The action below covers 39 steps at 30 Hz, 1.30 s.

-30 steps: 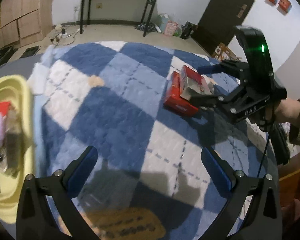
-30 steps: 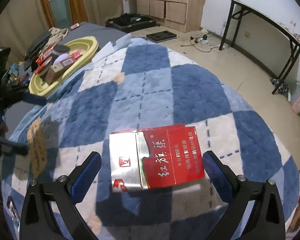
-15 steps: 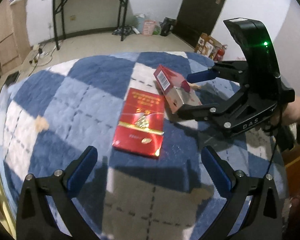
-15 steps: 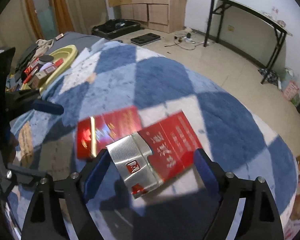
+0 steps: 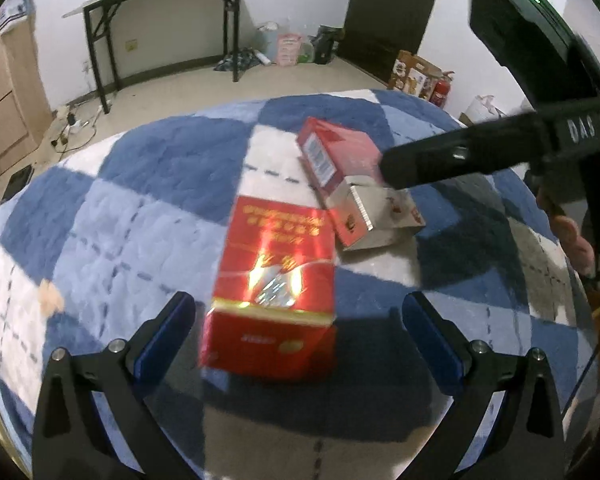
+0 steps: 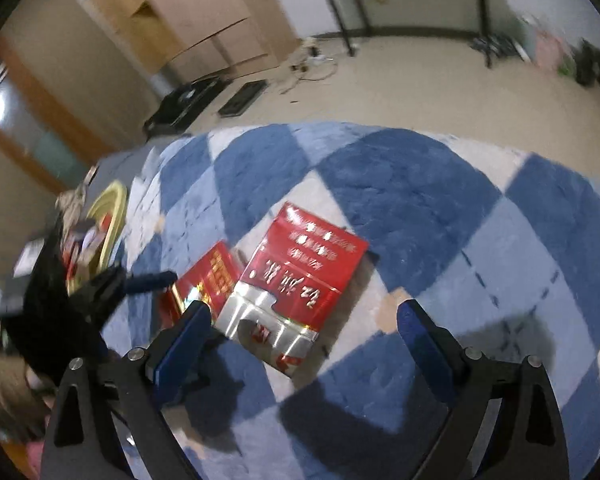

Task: Organize rigid objects
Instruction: 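Grasp the red gold-print box with the left tool while the right tool grasps the red-silver box, then lower both red boxes into the yellow tray and open both tools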

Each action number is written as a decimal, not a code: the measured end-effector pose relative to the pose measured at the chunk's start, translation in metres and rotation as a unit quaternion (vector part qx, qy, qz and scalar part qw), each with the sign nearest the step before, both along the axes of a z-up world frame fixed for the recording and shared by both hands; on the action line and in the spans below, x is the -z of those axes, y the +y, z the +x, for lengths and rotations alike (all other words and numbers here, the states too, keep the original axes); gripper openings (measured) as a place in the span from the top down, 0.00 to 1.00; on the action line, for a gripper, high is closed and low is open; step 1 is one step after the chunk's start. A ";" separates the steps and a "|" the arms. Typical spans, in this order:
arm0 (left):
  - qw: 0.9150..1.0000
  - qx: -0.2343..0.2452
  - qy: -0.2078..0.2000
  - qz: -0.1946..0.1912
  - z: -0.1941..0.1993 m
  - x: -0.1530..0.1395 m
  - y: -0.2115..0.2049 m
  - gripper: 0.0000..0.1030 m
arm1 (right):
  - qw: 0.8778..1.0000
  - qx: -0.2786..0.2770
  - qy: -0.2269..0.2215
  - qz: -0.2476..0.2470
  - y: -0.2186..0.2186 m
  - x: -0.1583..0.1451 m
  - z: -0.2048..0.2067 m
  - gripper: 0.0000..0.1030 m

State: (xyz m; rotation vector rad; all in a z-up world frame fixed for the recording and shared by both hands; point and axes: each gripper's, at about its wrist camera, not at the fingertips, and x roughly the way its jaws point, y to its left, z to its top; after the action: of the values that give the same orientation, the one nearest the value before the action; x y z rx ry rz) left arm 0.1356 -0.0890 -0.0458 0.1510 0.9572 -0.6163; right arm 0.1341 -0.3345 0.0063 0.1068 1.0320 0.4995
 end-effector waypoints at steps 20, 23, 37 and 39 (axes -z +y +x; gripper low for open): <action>0.999 -0.039 0.014 -0.011 -0.009 -0.008 0.021 0.44 | 0.987 0.132 0.092 0.008 0.010 0.005 0.026 0.44; 0.998 -0.055 0.000 -0.020 -0.016 -0.026 0.047 0.44 | 0.991 0.114 0.059 0.042 -0.002 -0.003 0.008 0.44; 0.951 -0.298 -0.072 -0.034 -0.063 -0.136 0.338 0.44 | 0.995 -0.080 -0.058 -0.007 0.166 -0.073 -0.063 0.44; 0.941 -0.331 -0.066 -0.034 -0.069 -0.132 0.371 0.44 | 0.991 -0.122 -0.051 -0.010 0.215 -0.076 -0.075 0.44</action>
State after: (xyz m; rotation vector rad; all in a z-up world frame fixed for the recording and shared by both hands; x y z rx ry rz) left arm 0.0664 0.2817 0.0863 -0.1877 0.7896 -0.0148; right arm 0.0594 -0.1199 0.0820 -0.0630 0.9538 0.7091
